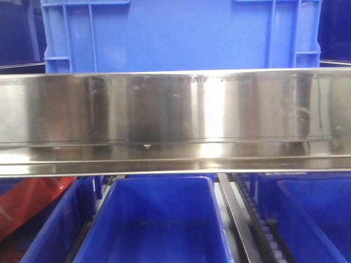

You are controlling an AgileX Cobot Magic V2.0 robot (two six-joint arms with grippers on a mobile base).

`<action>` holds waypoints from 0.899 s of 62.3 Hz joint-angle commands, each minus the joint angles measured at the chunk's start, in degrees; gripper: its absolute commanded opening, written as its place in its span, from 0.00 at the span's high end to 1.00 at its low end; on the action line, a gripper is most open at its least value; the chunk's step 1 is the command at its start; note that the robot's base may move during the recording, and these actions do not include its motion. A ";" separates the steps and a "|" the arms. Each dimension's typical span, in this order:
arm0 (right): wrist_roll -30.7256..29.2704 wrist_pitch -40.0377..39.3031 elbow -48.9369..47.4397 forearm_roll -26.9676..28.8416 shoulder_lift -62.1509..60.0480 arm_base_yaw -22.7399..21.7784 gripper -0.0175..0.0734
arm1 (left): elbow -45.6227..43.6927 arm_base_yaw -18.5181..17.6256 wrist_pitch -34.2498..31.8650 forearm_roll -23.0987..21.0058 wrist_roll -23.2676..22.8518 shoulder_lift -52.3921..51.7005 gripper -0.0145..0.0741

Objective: Place cylindrical capacitor in blue bin on shelf

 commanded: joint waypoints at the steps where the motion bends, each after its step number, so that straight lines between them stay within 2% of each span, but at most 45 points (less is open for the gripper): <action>1: -0.43 -3.06 -2.68 -0.10 3.50 2.78 0.99 | -4.07 -1.44 -0.36 -0.02 -0.02 4.98 0.96; 10: -0.43 -3.47 -6.96 -0.62 10.60 7.50 0.99 | -10.45 -6.39 -0.79 -0.02 -0.02 13.82 0.96; 24: -0.43 -8.65 -13.18 -0.62 22.73 12.45 0.99 | -18.58 -18.21 -1.96 -0.02 -0.02 27.80 0.96; 30: -0.43 -14.03 -13.56 -0.62 27.09 14.03 0.99 | -20.71 -23.11 -5.67 -0.02 -0.02 33.42 0.96; 38: -0.43 -19.34 -13.56 -0.62 32.06 15.42 0.99 | -21.28 -28.04 -15.38 -0.02 -0.02 41.58 0.96; 45: -0.43 -21.54 -14.23 -0.62 35.96 16.35 0.99 | -21.56 -30.51 -21.81 -0.02 -0.02 47.39 0.96; 56: -0.43 -21.29 -16.19 -0.62 40.40 16.60 0.99 | -22.28 -31.41 -23.05 -0.02 -0.02 52.07 0.96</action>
